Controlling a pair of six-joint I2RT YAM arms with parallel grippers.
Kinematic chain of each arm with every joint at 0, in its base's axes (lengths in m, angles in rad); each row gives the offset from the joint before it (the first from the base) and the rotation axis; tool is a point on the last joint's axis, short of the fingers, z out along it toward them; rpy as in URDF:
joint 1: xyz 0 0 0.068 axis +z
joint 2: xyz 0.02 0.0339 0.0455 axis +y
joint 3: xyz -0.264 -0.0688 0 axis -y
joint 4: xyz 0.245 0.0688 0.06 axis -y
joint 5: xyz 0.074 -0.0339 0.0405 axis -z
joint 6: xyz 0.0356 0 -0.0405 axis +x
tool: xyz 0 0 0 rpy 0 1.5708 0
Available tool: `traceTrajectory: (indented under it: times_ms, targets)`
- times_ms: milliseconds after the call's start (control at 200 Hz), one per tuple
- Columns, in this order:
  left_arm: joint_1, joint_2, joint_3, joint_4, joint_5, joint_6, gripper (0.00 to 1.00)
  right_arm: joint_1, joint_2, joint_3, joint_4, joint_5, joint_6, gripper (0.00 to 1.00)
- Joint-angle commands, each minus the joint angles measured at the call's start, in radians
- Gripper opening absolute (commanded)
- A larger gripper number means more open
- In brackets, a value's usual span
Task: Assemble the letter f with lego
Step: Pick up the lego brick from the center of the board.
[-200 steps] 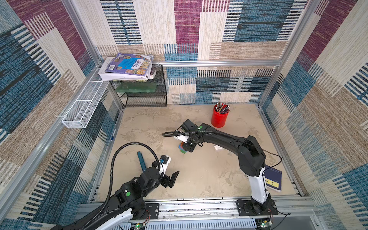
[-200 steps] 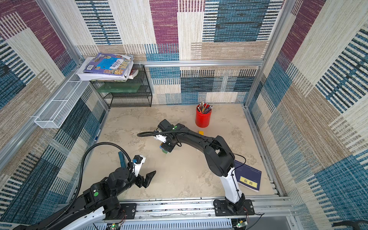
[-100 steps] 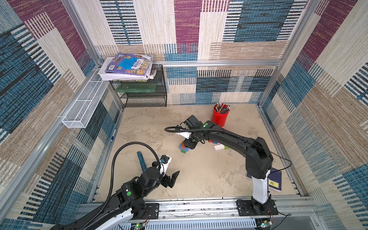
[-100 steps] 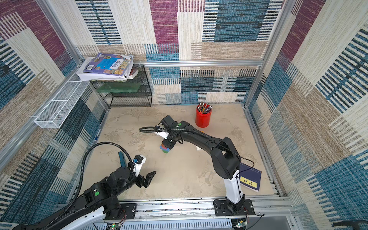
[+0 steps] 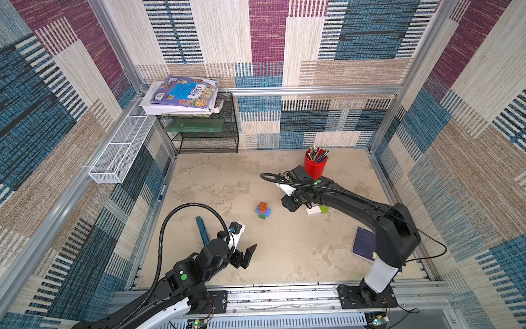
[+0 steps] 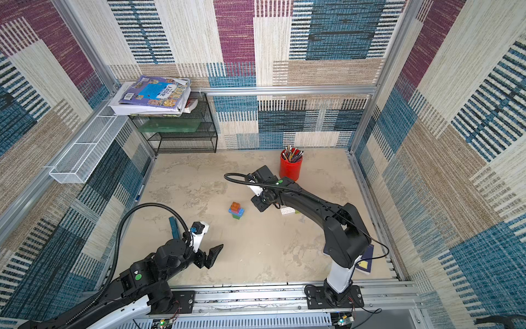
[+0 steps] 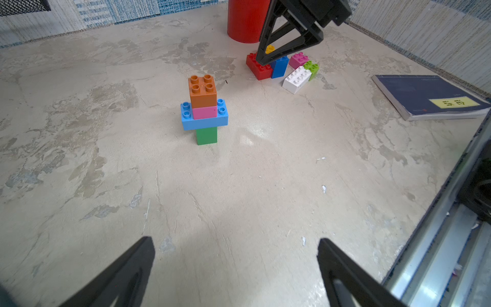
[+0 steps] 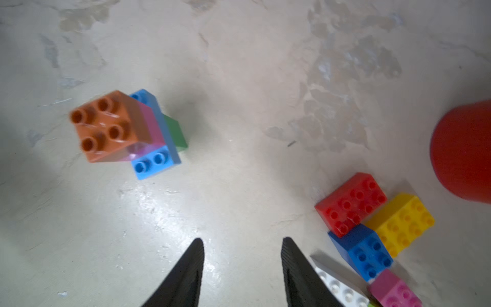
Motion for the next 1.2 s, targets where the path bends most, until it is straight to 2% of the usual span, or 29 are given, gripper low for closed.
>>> traceTrajectory:
  times_ms: [0, 245, 566, 1197]
  targets:
    - [0.001, -0.001, 0.007, 0.018, -0.004, -0.011, 0.99, -0.032, -0.009, -0.019, 0.089, 0.046, 0.097, 0.52]
    - [0.001, -0.001, 0.007, 0.018, 0.001, -0.011, 0.99, -0.072, 0.155, 0.114, 0.049, 0.206, 0.21, 0.53]
    - [0.001, -0.003, 0.007, 0.019, 0.001, -0.011, 0.99, -0.119, 0.331, 0.266, -0.006, 0.276, 0.296, 0.53]
    - [0.001, -0.001, 0.006, 0.023, 0.001, -0.009, 0.99, -0.14, 0.355, 0.241, -0.039, 0.289, 0.333, 0.54]
